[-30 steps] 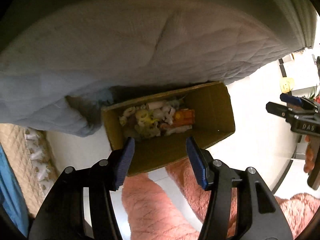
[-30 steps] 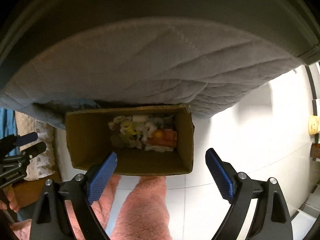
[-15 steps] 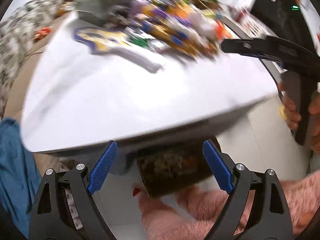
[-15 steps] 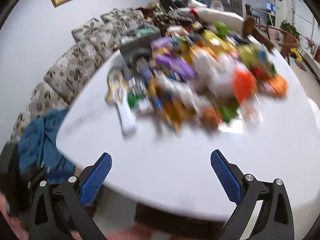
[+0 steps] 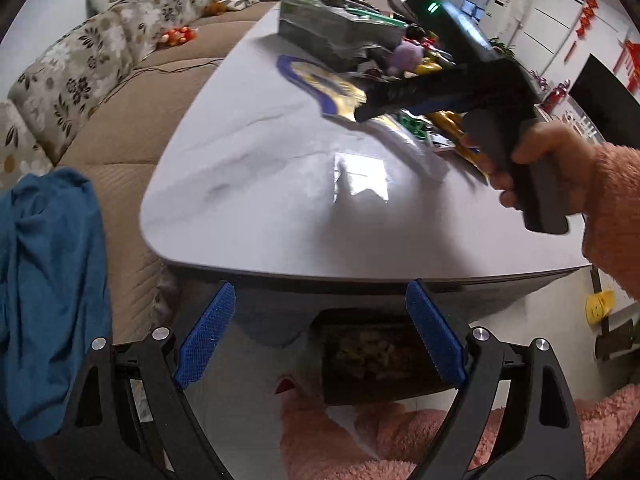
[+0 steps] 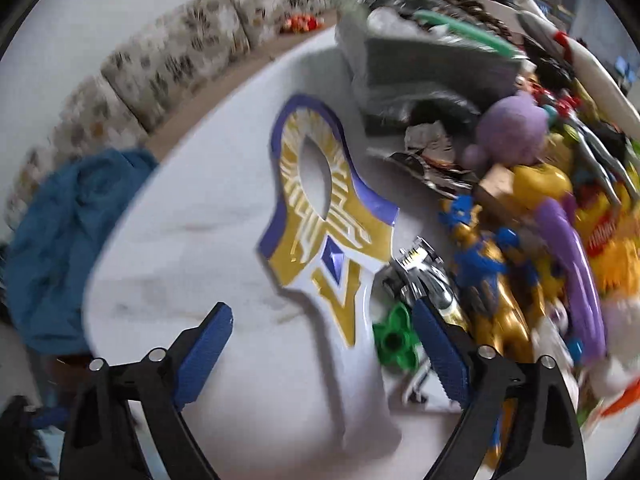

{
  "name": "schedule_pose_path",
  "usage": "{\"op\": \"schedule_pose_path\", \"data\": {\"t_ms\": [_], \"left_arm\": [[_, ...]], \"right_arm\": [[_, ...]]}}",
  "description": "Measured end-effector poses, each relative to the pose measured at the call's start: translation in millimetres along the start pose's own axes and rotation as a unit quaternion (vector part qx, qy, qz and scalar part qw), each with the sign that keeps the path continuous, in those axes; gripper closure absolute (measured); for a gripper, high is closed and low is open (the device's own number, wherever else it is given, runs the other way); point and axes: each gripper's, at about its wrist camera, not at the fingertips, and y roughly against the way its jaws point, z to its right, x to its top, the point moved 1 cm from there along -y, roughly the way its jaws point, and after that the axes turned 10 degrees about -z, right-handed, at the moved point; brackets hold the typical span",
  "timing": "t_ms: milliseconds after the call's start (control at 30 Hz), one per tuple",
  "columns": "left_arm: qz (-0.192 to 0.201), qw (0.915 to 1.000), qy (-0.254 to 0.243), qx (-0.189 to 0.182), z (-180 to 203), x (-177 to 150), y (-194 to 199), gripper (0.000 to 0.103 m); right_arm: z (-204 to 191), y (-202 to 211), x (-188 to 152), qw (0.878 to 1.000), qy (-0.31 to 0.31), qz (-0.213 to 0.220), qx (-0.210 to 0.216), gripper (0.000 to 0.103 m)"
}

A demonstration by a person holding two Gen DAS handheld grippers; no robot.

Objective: Collect trash
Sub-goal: 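Grasp the white and gold toy sword with the right gripper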

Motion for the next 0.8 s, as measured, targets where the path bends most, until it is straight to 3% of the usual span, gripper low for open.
{"op": "schedule_pose_path", "data": {"t_ms": [200, 267, 333, 400, 433, 600, 633, 700, 733, 800], "left_arm": [[-0.006, 0.9998, 0.016, 0.005, -19, -8, 2, 0.018], [-0.007, 0.9997, 0.022, 0.004, -24, -6, 1, 0.018], [-0.006, 0.9997, 0.026, 0.001, -26, -6, 0, 0.018], [-0.006, 0.9996, 0.025, -0.006, -28, -3, -2, 0.018], [-0.005, 0.9997, 0.024, -0.007, -28, -2, -2, 0.018], [-0.005, 0.9999, 0.012, -0.008, -24, 0, -3, 0.018], [-0.006, 0.9999, 0.01, -0.008, -23, 0, -4, 0.018], [-0.009, 0.9999, 0.01, -0.007, -23, -2, -5, 0.018], [-0.009, 0.9999, 0.011, -0.006, -23, -2, -5, 0.018], [-0.008, 0.9998, 0.017, -0.007, -25, -2, -4, 0.018]], "right_arm": [[-15, -9, 4, 0.997, 0.052, 0.009, -0.063, 0.022], [-16, -8, 2, 0.993, 0.058, 0.015, -0.101, 0.047], [-9, -5, 1, 0.994, 0.041, 0.003, -0.101, 0.053], [-4, -4, -1, 0.996, 0.037, -0.013, -0.079, 0.044], [-3, -5, 0, 0.996, 0.04, -0.021, -0.072, 0.032], [-10, -11, 4, 0.995, 0.057, -0.02, -0.078, 0.022], [-12, -10, 7, 0.995, 0.057, -0.017, -0.08, 0.025], [-12, -7, 14, 0.995, 0.048, -0.018, -0.082, 0.046], [-11, -9, 17, 0.998, 0.035, -0.035, -0.047, 0.068], [-11, 0, 10, 0.999, 0.024, -0.028, -0.034, 0.067]]}}
